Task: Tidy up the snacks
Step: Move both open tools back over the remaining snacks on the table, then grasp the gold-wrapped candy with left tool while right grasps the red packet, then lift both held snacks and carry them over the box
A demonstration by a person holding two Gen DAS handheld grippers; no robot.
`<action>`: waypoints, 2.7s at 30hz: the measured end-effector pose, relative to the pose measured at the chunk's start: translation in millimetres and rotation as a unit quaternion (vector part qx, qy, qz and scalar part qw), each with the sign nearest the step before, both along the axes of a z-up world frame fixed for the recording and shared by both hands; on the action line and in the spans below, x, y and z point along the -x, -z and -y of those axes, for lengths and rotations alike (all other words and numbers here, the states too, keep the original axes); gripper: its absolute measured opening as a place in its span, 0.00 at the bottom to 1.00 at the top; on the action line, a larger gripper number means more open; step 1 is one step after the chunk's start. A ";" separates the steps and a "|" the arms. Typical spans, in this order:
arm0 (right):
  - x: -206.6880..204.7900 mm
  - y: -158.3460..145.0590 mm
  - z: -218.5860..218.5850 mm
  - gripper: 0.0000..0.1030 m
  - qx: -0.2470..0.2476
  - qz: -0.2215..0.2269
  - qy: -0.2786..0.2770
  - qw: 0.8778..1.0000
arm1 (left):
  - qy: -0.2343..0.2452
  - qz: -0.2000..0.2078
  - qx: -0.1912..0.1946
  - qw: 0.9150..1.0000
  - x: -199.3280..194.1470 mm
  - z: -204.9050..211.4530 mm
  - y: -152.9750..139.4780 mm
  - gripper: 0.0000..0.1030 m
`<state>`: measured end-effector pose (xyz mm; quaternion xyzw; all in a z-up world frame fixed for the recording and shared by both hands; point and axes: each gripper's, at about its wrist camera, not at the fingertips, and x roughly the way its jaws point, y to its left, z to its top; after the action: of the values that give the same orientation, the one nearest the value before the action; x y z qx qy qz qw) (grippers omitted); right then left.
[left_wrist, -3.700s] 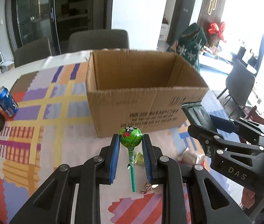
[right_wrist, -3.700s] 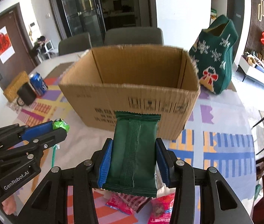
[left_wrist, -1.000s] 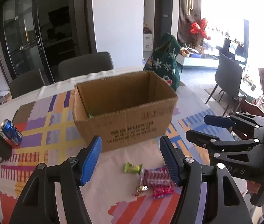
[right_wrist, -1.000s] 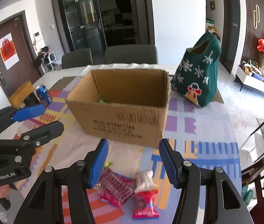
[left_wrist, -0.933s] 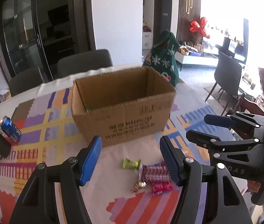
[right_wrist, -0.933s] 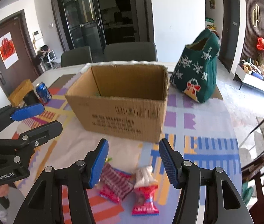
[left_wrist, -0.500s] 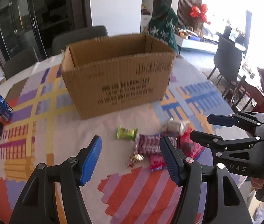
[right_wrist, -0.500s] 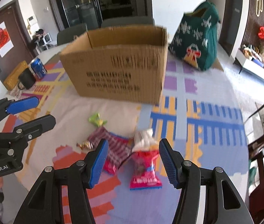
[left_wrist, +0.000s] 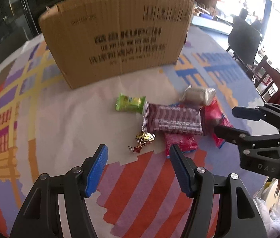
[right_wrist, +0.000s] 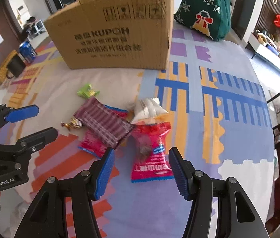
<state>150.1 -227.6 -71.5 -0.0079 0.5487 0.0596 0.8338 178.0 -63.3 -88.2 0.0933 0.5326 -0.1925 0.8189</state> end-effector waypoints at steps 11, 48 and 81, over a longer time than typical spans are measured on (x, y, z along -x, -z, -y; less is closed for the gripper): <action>-10.2 19.8 6.1 0.56 0.009 -0.023 0.014 1.000 | 0.009 -0.017 -0.009 1.000 -15.2 6.7 28.6 0.61; 3.3 15.8 7.9 0.33 0.000 -0.003 0.025 1.000 | -0.027 -0.013 0.048 0.998 6.6 1.6 13.7 0.22; 7.7 -80.1 1.3 0.33 -0.038 0.137 0.024 0.990 | -0.041 0.117 0.103 0.987 9.1 -10.4 -87.9 0.22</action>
<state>142.4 -228.9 8.6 0.0289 0.4270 0.0583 0.9019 168.9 -52.9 -0.3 0.0083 0.4137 -0.2004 0.8881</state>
